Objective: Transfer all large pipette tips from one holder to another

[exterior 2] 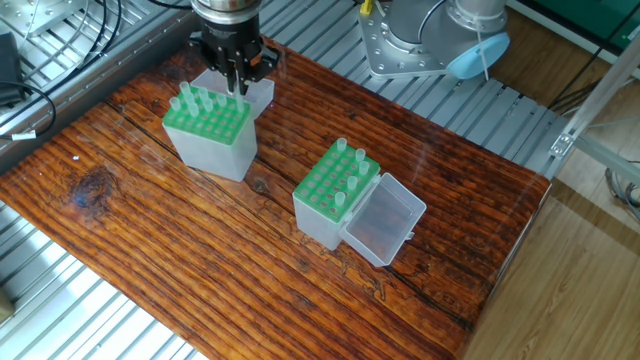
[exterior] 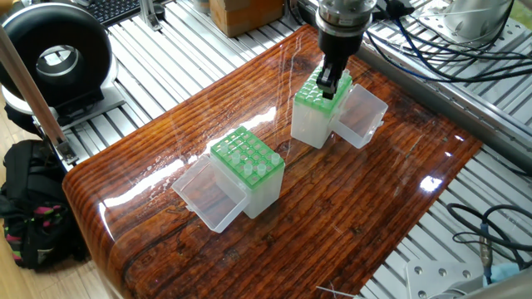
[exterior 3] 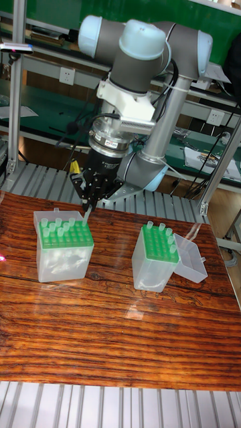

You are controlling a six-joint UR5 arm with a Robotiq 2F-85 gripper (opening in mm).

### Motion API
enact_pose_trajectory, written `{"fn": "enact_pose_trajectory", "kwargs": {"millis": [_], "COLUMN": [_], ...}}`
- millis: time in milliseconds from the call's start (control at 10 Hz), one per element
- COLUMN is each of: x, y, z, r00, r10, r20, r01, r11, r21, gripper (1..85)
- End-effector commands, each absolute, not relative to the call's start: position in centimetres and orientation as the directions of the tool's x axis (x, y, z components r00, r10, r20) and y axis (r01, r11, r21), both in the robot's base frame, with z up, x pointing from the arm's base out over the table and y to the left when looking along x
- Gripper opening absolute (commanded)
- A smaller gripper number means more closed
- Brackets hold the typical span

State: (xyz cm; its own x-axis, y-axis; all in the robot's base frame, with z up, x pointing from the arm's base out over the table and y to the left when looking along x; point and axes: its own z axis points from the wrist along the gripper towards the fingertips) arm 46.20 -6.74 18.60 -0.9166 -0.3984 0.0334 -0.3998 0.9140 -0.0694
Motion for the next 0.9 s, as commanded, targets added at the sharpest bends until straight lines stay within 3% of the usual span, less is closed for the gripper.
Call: {"fn": "enact_pose_trajectory", "kwargs": {"millis": [0, 800], "x": [46.5, 45.8], "y": [-6.0, -4.4], "z": [20.0, 23.0], "r00": [-0.916, -0.904], "r10": [-0.399, -0.426], "r20": [0.033, 0.021], "r01": [-0.400, -0.427], "r11": [0.915, 0.904], "r21": [-0.058, -0.009], "gripper": [18.7, 18.7]}}
